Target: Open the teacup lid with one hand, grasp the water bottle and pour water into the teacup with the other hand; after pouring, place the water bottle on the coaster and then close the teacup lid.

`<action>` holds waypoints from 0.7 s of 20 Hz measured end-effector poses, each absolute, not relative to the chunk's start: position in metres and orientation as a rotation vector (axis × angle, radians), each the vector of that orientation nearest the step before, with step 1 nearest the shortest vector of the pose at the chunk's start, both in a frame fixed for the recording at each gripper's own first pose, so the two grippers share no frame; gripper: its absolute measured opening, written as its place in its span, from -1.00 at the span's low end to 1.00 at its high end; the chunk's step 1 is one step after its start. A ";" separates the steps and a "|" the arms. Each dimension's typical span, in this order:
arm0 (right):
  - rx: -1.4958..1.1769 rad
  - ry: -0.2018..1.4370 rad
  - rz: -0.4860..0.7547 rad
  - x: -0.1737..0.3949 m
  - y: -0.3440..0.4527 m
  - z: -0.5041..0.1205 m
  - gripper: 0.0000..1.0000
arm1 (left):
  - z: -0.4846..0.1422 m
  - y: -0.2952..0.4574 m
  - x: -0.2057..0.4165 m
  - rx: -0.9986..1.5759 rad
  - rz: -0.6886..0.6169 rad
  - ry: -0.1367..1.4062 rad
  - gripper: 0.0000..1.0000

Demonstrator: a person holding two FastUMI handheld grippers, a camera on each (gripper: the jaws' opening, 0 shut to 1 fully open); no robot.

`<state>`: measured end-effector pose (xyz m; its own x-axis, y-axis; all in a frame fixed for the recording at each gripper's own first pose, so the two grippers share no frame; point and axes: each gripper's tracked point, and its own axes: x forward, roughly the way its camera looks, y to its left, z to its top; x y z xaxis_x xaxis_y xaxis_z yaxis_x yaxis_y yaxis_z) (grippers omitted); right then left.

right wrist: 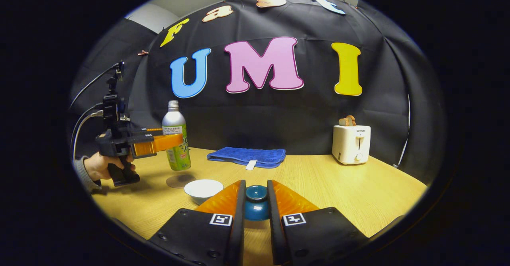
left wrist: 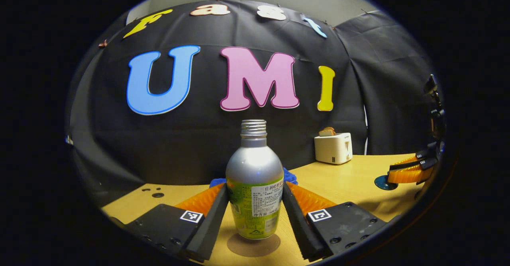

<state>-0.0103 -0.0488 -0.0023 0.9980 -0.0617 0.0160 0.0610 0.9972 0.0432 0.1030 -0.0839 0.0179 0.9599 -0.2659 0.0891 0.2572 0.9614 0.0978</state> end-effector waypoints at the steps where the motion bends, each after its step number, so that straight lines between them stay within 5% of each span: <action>1: 0.043 -0.017 -0.061 -0.010 -0.049 -0.002 -0.37 | 0.012 -0.081 0.104 0.067 -0.257 -0.084 0.61; 14: 0.042 -0.017 -0.066 -0.010 -0.049 -0.002 -0.37 | -0.028 -0.071 0.109 0.051 -0.248 0.020 0.69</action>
